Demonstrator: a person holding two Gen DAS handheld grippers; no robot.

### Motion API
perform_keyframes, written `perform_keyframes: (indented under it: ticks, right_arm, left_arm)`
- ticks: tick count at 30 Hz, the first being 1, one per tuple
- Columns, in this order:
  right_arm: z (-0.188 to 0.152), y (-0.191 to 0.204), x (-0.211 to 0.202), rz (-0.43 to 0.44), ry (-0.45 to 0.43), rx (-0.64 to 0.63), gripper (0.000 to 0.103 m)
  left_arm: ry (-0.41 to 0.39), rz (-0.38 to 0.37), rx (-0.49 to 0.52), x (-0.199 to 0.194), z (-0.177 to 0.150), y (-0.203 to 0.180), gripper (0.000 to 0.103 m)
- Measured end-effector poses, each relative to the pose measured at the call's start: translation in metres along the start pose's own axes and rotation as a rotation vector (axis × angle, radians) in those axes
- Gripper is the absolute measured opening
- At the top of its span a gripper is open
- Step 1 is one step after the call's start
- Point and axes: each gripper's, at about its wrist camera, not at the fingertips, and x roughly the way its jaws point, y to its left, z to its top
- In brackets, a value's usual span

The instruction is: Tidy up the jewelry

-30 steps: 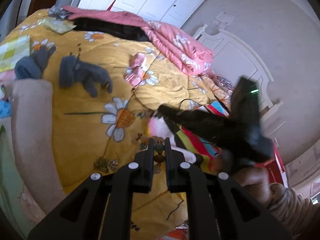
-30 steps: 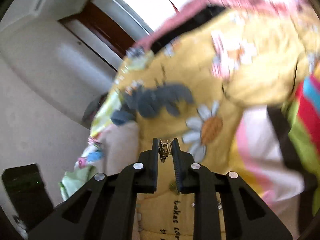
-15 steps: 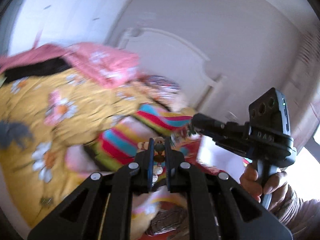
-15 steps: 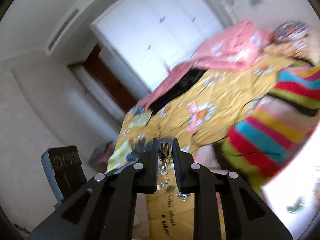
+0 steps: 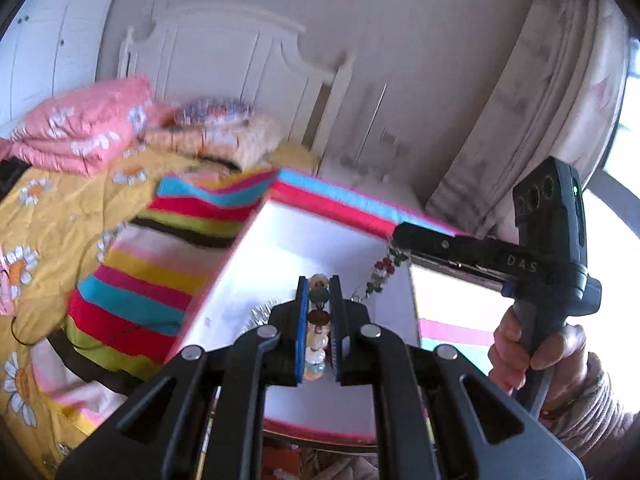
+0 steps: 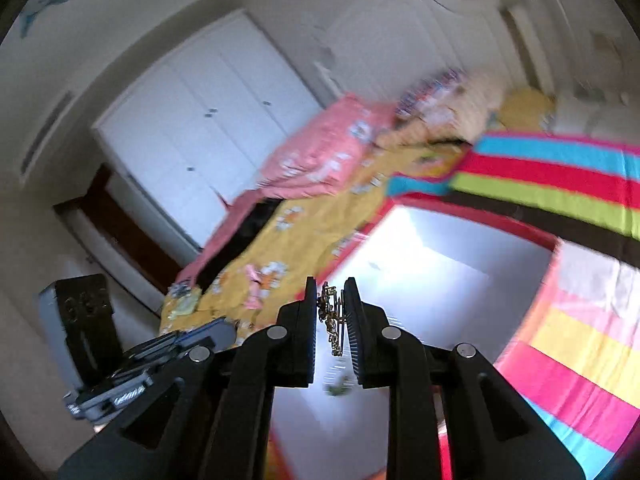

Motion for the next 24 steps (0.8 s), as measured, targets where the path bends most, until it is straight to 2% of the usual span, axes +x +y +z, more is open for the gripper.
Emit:
perform_keyframes:
  ticks: [2,4,6,7,8,9,10,11,12,13,14,15,19,22,24]
  right_arm:
    - [-0.001,-0.017,0.012,-0.017,0.020,0.001,0.023]
    - [0.002,-0.030,0.021,-0.093,0.039,-0.005,0.023]
    - [0.001,-0.033,0.035,-0.136,0.059,-0.001,0.023]
    - [0.002,-0.036,0.039,-0.155,0.075,0.001,0.023]
    - [0.002,-0.036,0.044,-0.162,0.082,0.002,0.023]
    - [0.000,-0.035,0.043,-0.164,0.082,0.000,0.023]
    - [0.000,-0.032,0.040,-0.162,0.074,-0.009,0.025]
    - [0.004,-0.032,0.041,-0.158,0.062,-0.020,0.034]
    - [0.004,-0.028,0.034,-0.139,0.047,-0.025,0.083]
    - [0.005,-0.023,0.027,-0.115,0.040,-0.010,0.099]
    - [0.004,-0.015,0.012,-0.090,-0.019,-0.023,0.099]
    - [0.005,-0.005,0.003,-0.101,-0.037,-0.050,0.099]
    - [0.000,0.040,-0.040,-0.191,-0.145,-0.226,0.099]
    - [-0.007,0.066,-0.068,-0.292,-0.201,-0.323,0.099]
    - [-0.018,0.077,-0.083,-0.357,-0.225,-0.368,0.099]
  left_arm:
    - [0.056,0.024,0.001,0.026,-0.005,-0.005,0.009]
    - [0.111,0.061,0.003,0.051,-0.011,-0.007,0.010]
    - [0.127,0.117,0.013,0.065,-0.017,-0.004,0.012]
    - [0.128,0.162,0.020,0.070,-0.019,-0.004,0.023]
    - [0.122,0.217,0.027,0.073,-0.021,-0.005,0.047]
    - [0.110,0.240,0.028,0.072,-0.022,-0.005,0.061]
    - [0.090,0.257,0.027,0.069,-0.022,-0.007,0.082]
    - [0.049,0.287,0.032,0.061,-0.022,-0.009,0.088]
    - [0.019,0.314,0.042,0.055,-0.022,-0.011,0.090]
    - [-0.002,0.336,0.056,0.050,-0.021,-0.013,0.093]
    - [-0.022,0.355,0.073,0.044,-0.020,-0.016,0.097]
    - [-0.047,0.378,0.085,0.037,-0.019,-0.020,0.098]
    - [-0.194,0.456,0.160,0.002,-0.013,-0.049,0.101]
    - [-0.290,0.517,0.218,-0.028,-0.008,-0.078,0.101]
    - [-0.344,0.521,0.226,-0.047,-0.008,-0.091,0.101]
